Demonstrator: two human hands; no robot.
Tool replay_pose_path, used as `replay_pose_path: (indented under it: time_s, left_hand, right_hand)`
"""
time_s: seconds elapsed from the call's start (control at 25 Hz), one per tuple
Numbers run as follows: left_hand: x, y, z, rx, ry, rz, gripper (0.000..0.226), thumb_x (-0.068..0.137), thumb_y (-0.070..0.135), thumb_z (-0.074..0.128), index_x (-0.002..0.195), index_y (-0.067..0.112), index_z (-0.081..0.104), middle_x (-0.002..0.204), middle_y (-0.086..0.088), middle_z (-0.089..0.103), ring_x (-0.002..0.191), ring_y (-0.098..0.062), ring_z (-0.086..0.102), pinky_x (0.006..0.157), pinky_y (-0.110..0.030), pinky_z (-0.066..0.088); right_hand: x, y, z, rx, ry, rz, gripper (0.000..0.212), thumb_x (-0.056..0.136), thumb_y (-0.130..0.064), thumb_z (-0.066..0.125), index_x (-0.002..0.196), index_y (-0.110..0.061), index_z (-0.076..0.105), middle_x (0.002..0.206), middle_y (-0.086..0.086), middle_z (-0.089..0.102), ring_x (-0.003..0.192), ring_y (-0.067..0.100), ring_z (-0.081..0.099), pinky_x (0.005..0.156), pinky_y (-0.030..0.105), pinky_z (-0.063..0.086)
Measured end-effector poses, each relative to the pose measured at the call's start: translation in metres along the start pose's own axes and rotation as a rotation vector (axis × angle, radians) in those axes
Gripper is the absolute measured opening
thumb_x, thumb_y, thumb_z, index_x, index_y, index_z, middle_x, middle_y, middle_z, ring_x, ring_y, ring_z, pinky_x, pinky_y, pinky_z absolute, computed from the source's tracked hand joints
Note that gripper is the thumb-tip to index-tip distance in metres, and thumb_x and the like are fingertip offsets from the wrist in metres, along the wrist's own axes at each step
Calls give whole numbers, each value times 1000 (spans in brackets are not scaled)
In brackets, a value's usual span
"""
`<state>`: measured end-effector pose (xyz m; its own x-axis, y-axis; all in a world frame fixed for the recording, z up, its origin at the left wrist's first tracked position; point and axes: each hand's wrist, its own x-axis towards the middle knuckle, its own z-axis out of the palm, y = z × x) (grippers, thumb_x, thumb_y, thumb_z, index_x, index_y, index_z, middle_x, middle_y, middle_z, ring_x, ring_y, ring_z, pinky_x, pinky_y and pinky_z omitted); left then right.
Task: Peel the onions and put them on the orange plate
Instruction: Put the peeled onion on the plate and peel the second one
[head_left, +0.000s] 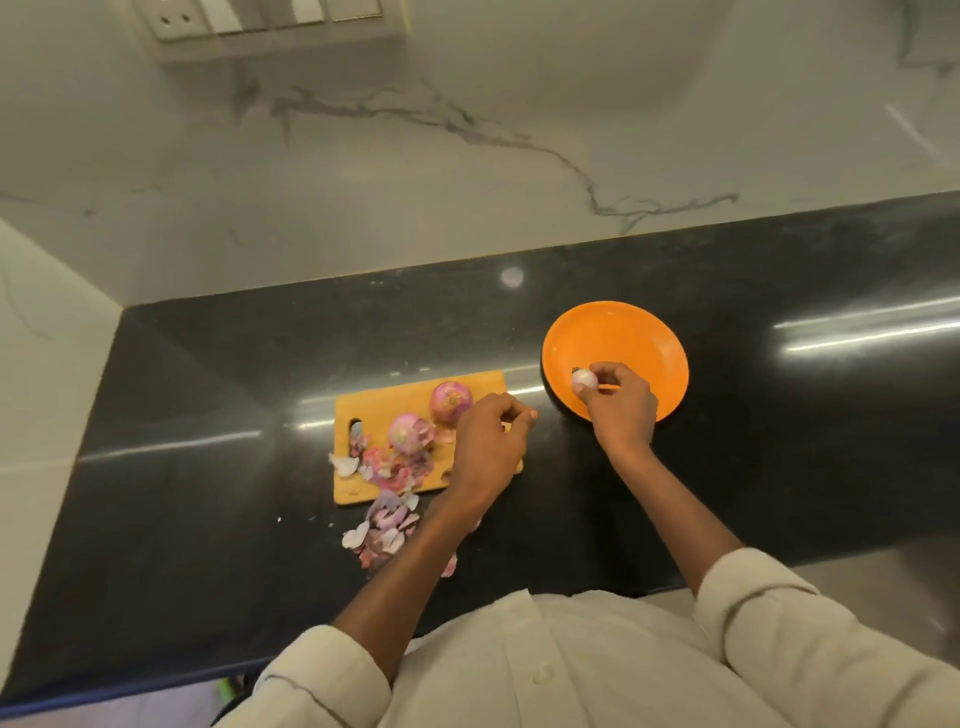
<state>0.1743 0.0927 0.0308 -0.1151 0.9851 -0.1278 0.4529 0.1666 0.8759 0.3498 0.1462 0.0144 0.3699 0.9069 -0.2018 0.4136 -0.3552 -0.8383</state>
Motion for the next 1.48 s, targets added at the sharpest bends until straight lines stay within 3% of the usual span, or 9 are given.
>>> replay_pose_path:
  time_s: [0.16, 0.28, 0.48, 0.6, 0.76, 0.88, 1.04, 1.28, 1.48]
  left_hand:
    - [-2, -4, 11, 246, -64, 83, 25, 100, 32, 70, 81, 21, 61, 81, 4, 61, 77, -16, 60, 69, -41, 50]
    - [-16, -20, 0, 372, -70, 148, 8, 104, 26, 66, 96, 22, 67, 93, 4, 64, 87, -17, 60, 74, -39, 51]
    - [-52, -42, -23, 130, 73, -37, 37, 105, 1, 53, 115, 32, 69, 109, 13, 66, 100, -7, 63, 79, -26, 58]
    - [-66, -49, -38, 117, 209, -32, 40, 99, -9, 49, 115, 22, 71, 110, 9, 67, 105, -2, 62, 90, -35, 58]
    - [-64, -68, -63, 157, 380, -47, 29, 106, 10, 58, 133, 19, 64, 134, -1, 59, 124, -19, 57, 102, -43, 54]
    - [-45, -82, -86, 380, 272, -54, 51, 100, 26, 71, 149, 25, 55, 149, -4, 50, 134, -23, 47, 107, -41, 44]
    - [-13, -92, -92, 640, 51, 0, 62, 91, 36, 79, 149, 32, 56, 145, -1, 57, 128, -29, 52, 101, -44, 46]
    - [-28, -100, -102, 391, 56, 69, 55, 83, 39, 82, 132, 30, 59, 115, 3, 52, 105, -19, 53, 87, -41, 52]
    - [-54, -102, -120, 123, 78, -88, 56, 79, 35, 93, 120, 30, 55, 122, 4, 52, 102, -17, 63, 81, -30, 58]
  right_hand:
    - [27, 12, 1, -134, -8, -82, 31, 96, -25, 76, 125, -18, 69, 116, -3, 71, 107, 18, 67, 83, 27, 47]
    - [29, 14, 1, -185, -28, -106, 40, 95, -26, 77, 133, -20, 64, 126, -1, 67, 113, 18, 65, 89, 30, 51]
    - [-3, 12, 14, -275, 50, -358, 41, 95, -14, 74, 133, -18, 61, 131, 2, 62, 116, 23, 59, 95, 45, 53]
    - [-29, -1, 35, -206, -42, -559, 32, 96, -8, 69, 126, -17, 64, 124, -1, 64, 114, 18, 58, 96, 41, 51]
    - [-68, -28, 72, -125, -294, -643, 30, 96, -3, 66, 123, -17, 67, 119, -2, 66, 106, 12, 63, 89, 31, 55]
    - [-92, -36, 93, -155, -445, -618, 37, 95, 0, 66, 128, -16, 67, 124, 0, 69, 109, 13, 65, 92, 30, 57]
    - [-99, -40, 102, -214, -482, -521, 43, 95, 0, 64, 134, -18, 65, 127, 0, 69, 113, 14, 64, 96, 38, 58]
    - [-107, -44, 97, -257, -629, -495, 42, 97, -8, 63, 137, -21, 66, 132, -1, 69, 119, 16, 62, 101, 34, 54]
    - [-119, -37, 102, -470, -729, -503, 32, 94, 2, 60, 111, -19, 79, 110, 4, 74, 104, 23, 66, 90, 39, 56]
